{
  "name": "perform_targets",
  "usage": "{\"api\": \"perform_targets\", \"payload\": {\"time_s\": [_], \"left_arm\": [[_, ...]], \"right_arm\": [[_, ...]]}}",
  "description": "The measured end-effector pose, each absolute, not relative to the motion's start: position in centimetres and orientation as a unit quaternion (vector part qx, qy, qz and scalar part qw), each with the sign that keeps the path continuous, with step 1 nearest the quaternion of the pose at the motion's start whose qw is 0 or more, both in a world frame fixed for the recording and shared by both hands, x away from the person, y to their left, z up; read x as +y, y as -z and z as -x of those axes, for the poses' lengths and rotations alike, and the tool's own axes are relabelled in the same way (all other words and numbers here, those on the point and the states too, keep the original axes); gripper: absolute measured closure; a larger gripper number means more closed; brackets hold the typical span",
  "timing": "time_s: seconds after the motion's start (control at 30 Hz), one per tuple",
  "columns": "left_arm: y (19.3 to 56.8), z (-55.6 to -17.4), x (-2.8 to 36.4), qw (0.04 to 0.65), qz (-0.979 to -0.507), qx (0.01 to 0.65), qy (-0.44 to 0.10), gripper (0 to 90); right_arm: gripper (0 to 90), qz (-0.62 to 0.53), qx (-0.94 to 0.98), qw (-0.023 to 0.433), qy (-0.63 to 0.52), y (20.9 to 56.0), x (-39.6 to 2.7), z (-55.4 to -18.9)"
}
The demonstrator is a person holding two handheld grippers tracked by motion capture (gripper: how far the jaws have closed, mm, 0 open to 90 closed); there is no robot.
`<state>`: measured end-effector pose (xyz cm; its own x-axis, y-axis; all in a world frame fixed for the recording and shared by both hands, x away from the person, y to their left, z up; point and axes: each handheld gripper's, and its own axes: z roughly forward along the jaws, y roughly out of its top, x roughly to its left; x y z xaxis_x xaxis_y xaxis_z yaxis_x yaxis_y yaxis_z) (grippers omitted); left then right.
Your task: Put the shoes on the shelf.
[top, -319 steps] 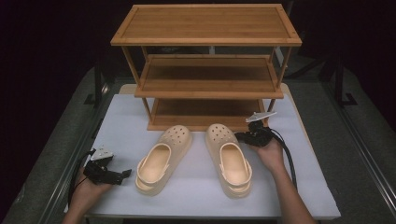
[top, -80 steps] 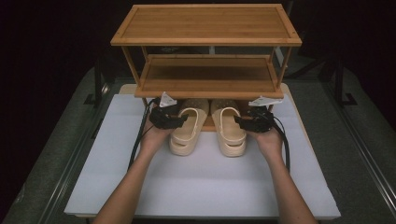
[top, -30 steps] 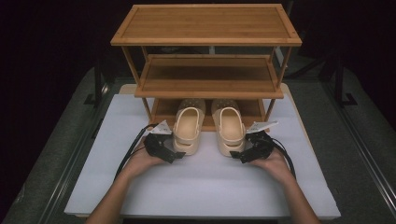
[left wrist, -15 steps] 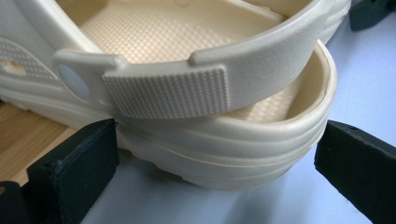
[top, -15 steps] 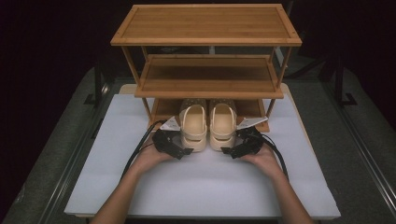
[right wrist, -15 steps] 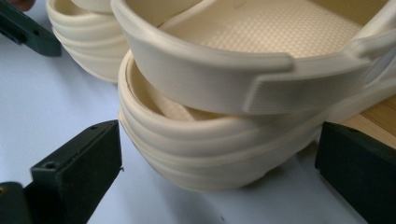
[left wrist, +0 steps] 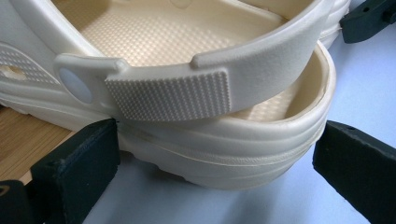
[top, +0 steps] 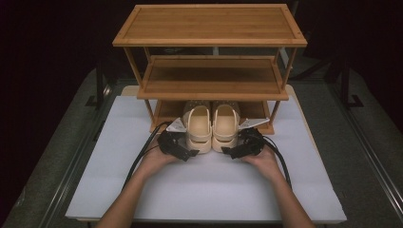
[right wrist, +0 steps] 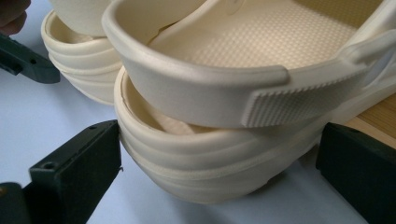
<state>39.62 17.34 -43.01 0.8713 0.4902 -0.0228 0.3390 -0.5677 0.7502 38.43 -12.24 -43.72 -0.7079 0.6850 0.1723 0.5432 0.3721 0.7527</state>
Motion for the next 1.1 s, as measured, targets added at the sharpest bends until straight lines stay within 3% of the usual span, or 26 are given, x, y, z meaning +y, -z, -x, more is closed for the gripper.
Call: {"api": "perform_targets", "payload": {"time_s": [0.6, 1.1], "left_arm": [[42.0, -43.1, 17.1, 0.415, -0.871, 0.244, -0.099, 1.5], [42.5, -46.1, 16.3, 0.399, -0.874, 0.257, -0.107, 1.9]], "right_arm": [[0.1, -0.402, 0.809, 0.098, -0.418, 43.3, -11.7, -41.6], [0.4, -0.423, 0.79, 0.145, -0.419, 43.8, -11.0, -44.5]]}}
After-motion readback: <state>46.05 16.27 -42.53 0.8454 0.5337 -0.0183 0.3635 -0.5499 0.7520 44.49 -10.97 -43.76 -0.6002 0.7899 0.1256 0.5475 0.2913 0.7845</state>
